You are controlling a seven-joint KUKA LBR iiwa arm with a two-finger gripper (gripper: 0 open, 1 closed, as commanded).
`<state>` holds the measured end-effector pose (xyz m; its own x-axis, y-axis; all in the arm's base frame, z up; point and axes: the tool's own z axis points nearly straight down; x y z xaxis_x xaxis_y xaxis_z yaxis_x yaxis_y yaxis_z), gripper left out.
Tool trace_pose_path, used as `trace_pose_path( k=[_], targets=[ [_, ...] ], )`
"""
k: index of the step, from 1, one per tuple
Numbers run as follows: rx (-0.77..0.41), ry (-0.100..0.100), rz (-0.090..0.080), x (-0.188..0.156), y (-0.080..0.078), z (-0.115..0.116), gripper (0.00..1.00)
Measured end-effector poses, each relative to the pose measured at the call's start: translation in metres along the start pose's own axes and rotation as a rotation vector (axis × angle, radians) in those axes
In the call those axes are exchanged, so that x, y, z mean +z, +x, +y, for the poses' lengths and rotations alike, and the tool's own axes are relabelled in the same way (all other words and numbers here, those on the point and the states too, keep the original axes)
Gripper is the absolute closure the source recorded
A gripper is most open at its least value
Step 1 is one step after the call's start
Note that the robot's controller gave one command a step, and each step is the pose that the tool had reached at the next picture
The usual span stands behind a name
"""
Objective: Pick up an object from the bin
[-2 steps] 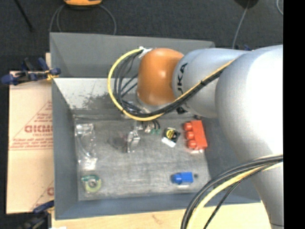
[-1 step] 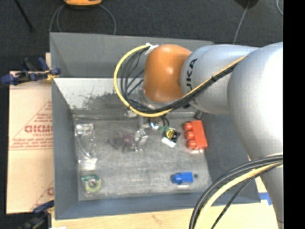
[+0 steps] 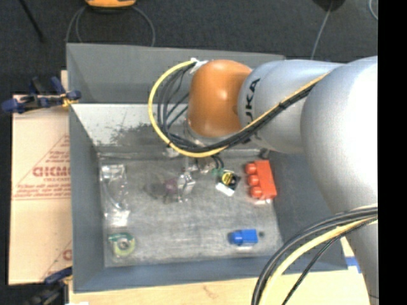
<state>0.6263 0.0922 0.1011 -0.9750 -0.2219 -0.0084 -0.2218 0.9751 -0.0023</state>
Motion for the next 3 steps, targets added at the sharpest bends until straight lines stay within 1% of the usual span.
trace_pose_path(
  k=[1, 2, 3],
  targets=[
    [0.135, -0.006, 0.0, 0.0264, 0.0014, -0.0135, 0.0],
    [0.133, -0.004, -0.001, 0.0238, -0.001, -0.0133, 0.0],
    [0.135, -0.005, -0.004, 0.022, -0.0021, -0.0136, 1.0]
  ],
)
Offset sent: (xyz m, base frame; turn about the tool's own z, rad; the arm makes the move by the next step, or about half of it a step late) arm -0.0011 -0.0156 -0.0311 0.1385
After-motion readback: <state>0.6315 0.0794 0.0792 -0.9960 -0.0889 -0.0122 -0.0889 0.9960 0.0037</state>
